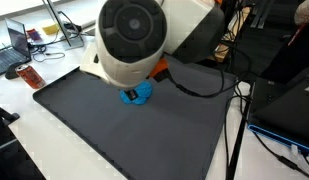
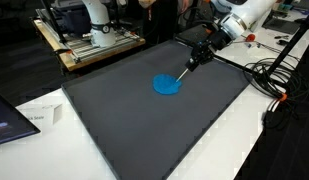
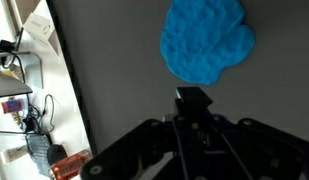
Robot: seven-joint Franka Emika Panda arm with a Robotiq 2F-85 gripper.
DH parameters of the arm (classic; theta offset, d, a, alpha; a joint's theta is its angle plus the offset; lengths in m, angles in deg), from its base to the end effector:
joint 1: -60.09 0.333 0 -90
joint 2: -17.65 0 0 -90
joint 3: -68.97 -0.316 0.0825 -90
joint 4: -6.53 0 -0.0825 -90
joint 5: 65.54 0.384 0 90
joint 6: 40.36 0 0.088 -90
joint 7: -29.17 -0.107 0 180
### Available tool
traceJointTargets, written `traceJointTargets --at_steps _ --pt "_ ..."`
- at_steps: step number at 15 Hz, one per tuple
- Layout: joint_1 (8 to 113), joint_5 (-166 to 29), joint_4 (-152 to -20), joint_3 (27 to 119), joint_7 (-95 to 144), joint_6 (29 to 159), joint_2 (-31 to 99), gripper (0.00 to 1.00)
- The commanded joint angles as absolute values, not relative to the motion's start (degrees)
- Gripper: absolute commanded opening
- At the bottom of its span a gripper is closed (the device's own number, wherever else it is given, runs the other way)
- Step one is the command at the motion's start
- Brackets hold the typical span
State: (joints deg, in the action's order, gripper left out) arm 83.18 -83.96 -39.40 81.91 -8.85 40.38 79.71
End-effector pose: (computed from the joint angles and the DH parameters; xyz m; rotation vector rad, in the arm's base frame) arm 0.7243 0.1640 0.2556 2.4108 -0.4786 -0.2205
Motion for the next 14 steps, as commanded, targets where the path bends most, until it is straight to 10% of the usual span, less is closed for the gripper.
traceJointTargets --at_steps 1,14 --pt "79.0 -79.9 -37.3 79.2 -2.8 40.8 79.2 0.03" --pt "65.1 -67.6 -41.2 72.0 14.1 49.3 75.6 0.03"
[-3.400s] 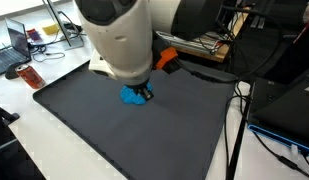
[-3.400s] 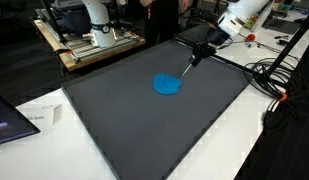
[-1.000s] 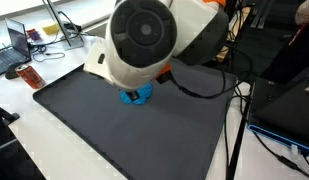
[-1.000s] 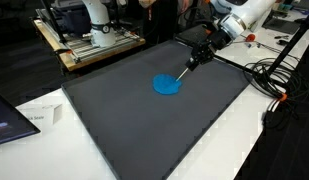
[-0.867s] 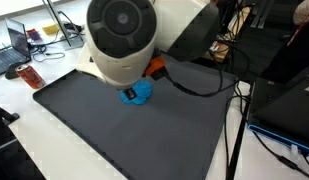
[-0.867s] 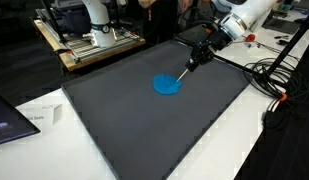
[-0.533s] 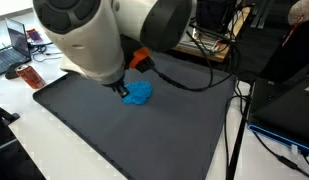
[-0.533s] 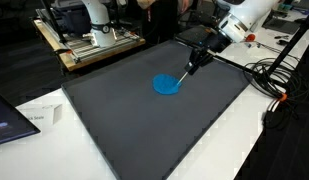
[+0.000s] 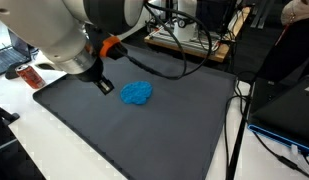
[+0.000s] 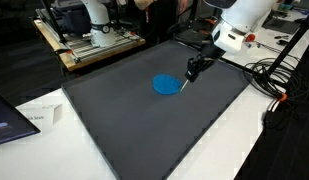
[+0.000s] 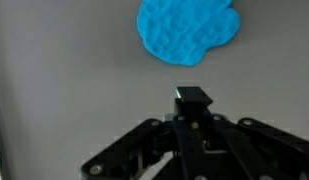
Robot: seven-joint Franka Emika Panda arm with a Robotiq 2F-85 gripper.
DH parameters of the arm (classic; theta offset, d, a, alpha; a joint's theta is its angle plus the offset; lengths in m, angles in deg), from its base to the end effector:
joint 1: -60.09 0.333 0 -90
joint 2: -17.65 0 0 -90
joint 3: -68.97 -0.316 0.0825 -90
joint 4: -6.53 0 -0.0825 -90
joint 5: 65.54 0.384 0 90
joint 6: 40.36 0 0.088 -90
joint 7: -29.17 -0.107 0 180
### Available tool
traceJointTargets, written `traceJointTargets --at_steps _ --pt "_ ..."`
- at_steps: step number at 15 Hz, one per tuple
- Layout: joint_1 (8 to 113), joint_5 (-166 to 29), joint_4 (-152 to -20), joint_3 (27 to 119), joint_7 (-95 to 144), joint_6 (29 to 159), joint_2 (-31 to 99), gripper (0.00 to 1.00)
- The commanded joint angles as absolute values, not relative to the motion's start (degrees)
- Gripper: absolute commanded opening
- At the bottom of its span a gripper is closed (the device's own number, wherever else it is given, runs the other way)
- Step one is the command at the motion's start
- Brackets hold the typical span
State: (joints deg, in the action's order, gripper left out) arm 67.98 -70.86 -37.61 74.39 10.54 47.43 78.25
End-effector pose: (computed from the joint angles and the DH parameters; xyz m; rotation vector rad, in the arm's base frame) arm 0.7596 0.0542 0.2733 2.8674 -0.3400 -0.3670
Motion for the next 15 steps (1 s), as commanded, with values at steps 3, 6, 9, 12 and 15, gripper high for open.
traceJointTargets --at_steps 3,6,9,12,15 --pt "62.5 -65.7 -43.8 70.7 17.5 53.1 74.5 0.03" --pt "60.6 -64.7 -48.9 69.7 20.5 58.5 72.3 0.03" --pt "59.2 -64.1 -55.4 68.8 22.8 61.8 69.4 0.03" --pt "58.4 -63.9 -61.8 68.2 24.7 63.0 65.8 0.03" --pt "58.7 -63.8 -67.5 68.9 24.1 65.3 61.9 0.03"
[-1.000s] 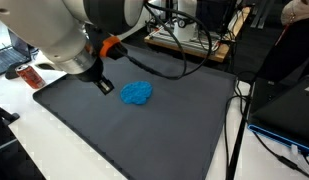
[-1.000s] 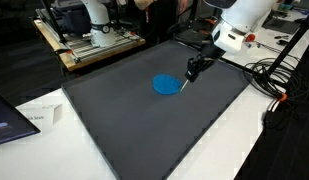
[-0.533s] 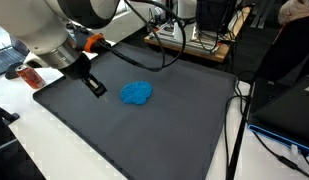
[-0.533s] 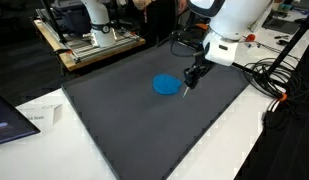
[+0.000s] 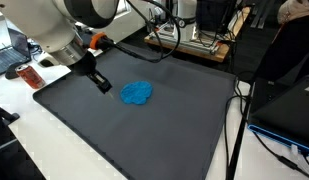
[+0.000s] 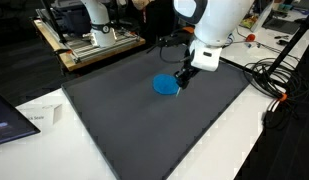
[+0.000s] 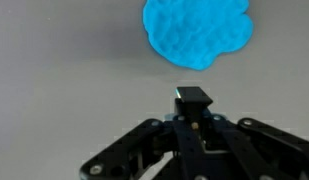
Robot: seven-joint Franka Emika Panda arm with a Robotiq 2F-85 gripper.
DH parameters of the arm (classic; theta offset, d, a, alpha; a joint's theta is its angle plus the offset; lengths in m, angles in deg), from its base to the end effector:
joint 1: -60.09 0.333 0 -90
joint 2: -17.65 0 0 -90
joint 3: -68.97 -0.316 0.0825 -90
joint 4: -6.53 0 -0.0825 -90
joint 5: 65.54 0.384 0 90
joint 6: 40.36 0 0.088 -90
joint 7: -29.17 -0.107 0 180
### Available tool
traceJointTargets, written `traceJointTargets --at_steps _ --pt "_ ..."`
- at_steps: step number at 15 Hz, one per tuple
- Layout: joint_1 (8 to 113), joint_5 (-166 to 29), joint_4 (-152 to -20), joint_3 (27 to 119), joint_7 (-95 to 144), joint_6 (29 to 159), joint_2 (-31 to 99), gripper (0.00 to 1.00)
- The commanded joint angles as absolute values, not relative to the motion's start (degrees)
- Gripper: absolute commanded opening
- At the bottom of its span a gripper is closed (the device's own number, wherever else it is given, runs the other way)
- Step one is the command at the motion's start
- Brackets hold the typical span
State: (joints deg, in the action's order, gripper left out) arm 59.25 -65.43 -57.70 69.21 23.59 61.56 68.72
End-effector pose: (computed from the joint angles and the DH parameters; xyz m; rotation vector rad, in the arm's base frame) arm 0.7408 -0.0129 0.2534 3.1044 -0.1798 -0.3644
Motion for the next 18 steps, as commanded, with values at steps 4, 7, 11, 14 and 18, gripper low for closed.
traceJointTargets --at_steps 4,7,11,14,18 --pt "59.5 -65.1 -63.2 69.6 23.8 63.3 64.6 0.13" --pt "59.5 -64.9 -63.8 69.4 24.1 62.5 64.1 0.03" --pt "58.6 -63.7 -64.7 68.4 26.2 60.8 63.3 0.03" --pt "57.6 -62.2 -66.6 67.7 28.4 62.8 62.3 0.03" --pt "55.6 -59.4 -69.8 67.1 31.9 65.5 61.4 0.03"
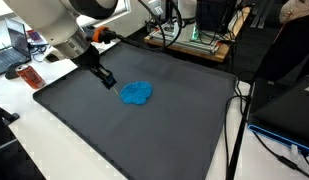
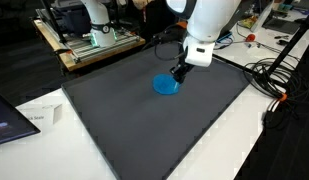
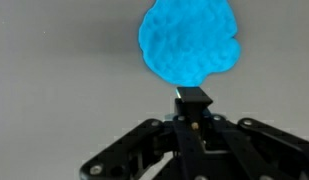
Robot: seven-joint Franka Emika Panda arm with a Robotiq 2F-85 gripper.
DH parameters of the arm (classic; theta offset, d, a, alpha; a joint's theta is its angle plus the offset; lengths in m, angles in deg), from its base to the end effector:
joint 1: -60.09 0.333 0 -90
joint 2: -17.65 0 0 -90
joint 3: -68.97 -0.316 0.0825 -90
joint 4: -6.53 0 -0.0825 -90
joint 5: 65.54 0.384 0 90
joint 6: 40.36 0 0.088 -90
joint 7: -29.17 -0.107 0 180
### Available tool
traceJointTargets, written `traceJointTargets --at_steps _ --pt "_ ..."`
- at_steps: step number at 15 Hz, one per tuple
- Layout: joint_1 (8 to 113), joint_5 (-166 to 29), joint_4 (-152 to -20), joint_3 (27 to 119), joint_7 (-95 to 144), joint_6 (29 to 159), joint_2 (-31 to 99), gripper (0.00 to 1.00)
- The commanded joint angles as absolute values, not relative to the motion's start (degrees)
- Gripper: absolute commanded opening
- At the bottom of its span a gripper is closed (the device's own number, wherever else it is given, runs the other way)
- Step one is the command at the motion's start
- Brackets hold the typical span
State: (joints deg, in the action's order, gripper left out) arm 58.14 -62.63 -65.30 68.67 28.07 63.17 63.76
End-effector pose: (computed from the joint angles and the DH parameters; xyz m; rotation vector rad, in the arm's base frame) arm 0.7213 -0.0174 0.2602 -3.0629 0.1030 0.3870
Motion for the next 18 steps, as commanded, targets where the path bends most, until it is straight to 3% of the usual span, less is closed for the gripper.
traceJointTargets --at_steps 1,18 --pt "54.9 -58.5 -70.7 66.8 33.4 66.0 61.2 0.03" --pt "43.6 -38.9 -105.3 61.3 58.4 96.1 46.0 0.03"
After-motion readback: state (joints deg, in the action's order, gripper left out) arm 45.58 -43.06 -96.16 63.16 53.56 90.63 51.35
